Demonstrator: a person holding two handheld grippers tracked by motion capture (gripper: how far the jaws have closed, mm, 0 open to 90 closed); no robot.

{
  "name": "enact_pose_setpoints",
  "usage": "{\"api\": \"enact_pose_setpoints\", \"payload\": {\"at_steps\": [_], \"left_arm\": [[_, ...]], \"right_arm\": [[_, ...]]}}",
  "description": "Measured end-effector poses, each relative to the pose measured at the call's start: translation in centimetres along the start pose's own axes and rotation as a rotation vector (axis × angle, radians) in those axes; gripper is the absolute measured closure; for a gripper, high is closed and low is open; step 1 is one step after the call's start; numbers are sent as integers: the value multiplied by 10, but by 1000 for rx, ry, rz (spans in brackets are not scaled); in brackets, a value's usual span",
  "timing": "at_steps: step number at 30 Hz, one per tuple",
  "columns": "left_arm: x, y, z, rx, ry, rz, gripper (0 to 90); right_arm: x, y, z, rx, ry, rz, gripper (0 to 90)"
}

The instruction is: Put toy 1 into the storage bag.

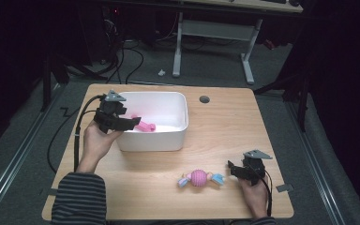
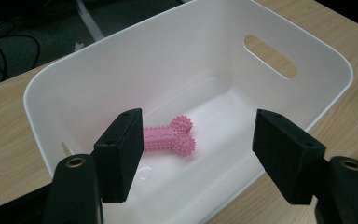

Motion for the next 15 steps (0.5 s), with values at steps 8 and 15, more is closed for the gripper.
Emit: {"api": "enact_pose_setpoints", "payload": {"at_steps": [8, 15], "left_arm": [[9, -16, 15, -24, -9, -17, 341], [20, -33, 34, -45, -41, -32, 341]], "right_arm": [[0, 0, 0, 0, 3, 1, 243], [0, 0, 0, -1, 4, 1, 243]]}}
Point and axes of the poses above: each handheld gripper's, and its own axes: y roughly forward along the jaws, z roughly out of its underside, x roughly to its left, the point moved 5 cm from there along y, roughly forward along the jaws, and after that the axes turned 15 degrees about -z, right-handed, at the moved point
